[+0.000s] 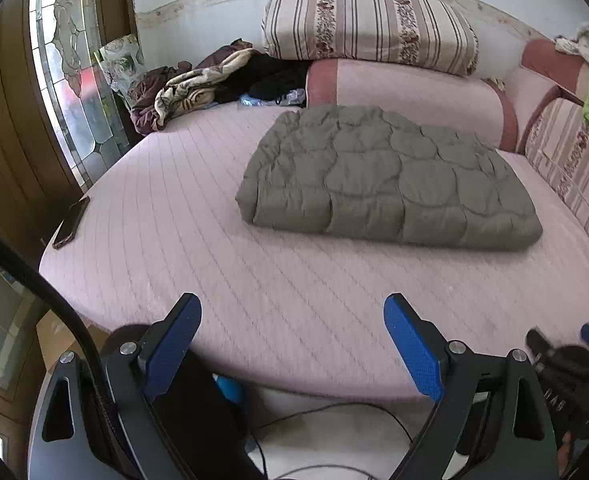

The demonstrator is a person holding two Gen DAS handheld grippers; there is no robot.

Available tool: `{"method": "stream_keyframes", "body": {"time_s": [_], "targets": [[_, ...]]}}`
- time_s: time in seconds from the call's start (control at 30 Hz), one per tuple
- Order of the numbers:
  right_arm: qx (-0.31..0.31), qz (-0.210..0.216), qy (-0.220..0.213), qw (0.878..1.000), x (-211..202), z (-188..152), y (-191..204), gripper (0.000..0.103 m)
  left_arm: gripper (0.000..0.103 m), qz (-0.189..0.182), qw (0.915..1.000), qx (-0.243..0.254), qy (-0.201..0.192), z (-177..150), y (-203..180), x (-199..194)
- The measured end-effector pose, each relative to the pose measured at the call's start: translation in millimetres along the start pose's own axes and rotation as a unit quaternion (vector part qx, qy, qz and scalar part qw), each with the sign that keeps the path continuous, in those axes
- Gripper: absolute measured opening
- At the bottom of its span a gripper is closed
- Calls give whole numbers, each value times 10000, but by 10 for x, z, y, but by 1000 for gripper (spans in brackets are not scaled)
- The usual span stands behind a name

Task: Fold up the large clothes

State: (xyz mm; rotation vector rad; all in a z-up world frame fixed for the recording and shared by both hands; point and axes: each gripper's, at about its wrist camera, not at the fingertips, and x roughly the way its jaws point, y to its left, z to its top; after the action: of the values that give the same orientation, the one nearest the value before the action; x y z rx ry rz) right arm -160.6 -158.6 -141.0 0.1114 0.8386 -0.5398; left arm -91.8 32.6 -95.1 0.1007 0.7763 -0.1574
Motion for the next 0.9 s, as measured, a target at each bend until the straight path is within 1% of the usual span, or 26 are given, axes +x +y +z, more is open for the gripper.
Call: {"method": "stream_keyframes", "body": {"time_s": [0.13, 0.3, 0.37, 0.53, 0.73, 0.9], "targets": [[57, -192, -256, 9995, -229, -71, -52, 93, 92, -126, 9999, -32, 99, -102, 4, -111], [-31, -331, -415, 9986, -372, -123, -30, 94, 92, -257, 9996, 48, 72, -178, -58, -260], [-50, -375, -418, 9984, -384, -130, -32, 94, 92, -344, 9993, 141, 37, -188, -109, -310], [88, -409, -345, 9985, -360, -143, -105, 94, 92, -751, 9964, 387, 18, -204, -241, -393], [262, -435, -289, 9983, -315, -147, -202, 94, 92, -938, 9935, 646, -9, -221, -410, -420], [309, -380, -193, 9986, -243, -150, -238, 94, 92, -942, 9922, 810, -40, -229, -497, -423]]}}
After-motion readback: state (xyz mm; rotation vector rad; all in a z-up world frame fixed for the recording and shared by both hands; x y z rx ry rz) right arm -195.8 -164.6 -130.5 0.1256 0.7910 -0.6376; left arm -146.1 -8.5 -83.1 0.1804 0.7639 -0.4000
